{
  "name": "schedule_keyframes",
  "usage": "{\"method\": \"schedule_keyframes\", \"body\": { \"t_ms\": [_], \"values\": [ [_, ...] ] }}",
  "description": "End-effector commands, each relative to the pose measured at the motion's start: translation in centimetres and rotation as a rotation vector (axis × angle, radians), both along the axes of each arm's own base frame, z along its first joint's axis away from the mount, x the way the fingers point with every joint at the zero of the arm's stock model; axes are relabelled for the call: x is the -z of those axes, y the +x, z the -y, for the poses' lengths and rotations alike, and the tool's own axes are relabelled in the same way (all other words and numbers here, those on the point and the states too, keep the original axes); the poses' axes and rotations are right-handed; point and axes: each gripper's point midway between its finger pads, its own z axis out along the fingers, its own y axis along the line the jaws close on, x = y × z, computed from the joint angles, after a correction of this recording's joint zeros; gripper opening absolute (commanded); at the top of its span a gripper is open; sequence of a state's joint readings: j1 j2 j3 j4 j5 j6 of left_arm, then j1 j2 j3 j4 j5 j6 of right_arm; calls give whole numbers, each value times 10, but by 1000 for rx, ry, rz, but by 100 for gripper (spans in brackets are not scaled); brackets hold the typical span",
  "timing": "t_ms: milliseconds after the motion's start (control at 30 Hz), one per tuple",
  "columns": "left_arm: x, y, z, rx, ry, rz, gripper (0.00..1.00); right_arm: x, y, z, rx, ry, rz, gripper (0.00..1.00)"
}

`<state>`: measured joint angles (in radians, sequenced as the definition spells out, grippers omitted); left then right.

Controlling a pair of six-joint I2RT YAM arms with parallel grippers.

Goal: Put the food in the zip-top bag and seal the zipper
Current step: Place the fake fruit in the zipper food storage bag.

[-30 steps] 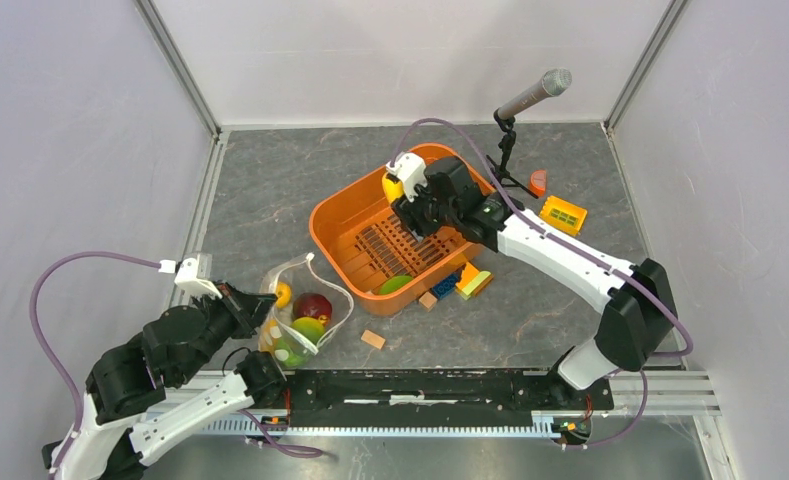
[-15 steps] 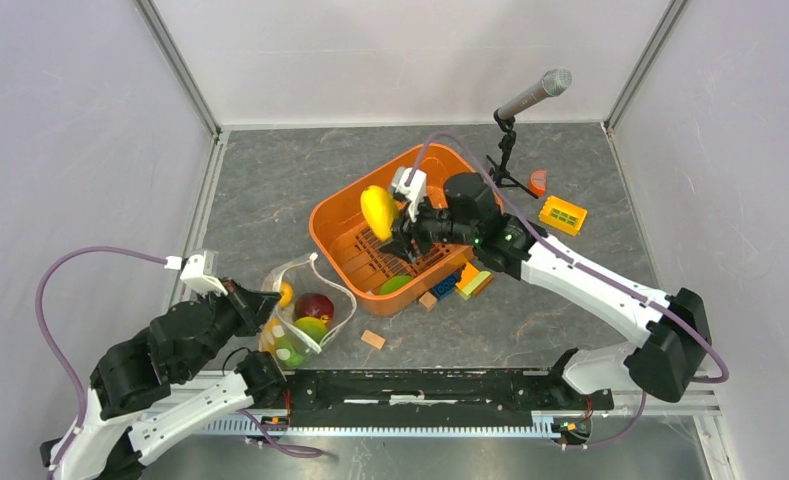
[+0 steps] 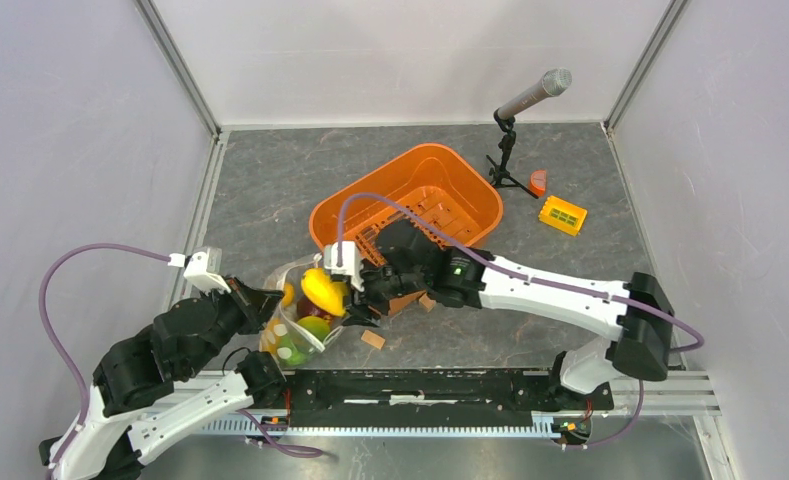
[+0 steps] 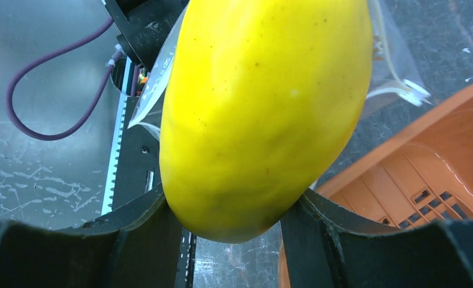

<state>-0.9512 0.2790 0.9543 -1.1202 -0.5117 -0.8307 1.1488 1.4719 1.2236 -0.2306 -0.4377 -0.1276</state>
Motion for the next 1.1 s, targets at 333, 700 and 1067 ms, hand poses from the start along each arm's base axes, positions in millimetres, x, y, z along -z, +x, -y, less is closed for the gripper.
{"method": "schedule_keyframes", "body": {
  "t_ms": [333, 700, 1067],
  "values": [
    [-14, 3, 9, 11, -59, 25, 12, 20, 12, -27, 61, -200, 126, 39],
    [-13, 3, 9, 10, -53, 25, 12, 27, 10, -26, 44, -184, 134, 43],
    [1, 5, 31, 88, 30, -41, 47, -5, 46, 11, 315, 60, 87, 35]
  ]
}}
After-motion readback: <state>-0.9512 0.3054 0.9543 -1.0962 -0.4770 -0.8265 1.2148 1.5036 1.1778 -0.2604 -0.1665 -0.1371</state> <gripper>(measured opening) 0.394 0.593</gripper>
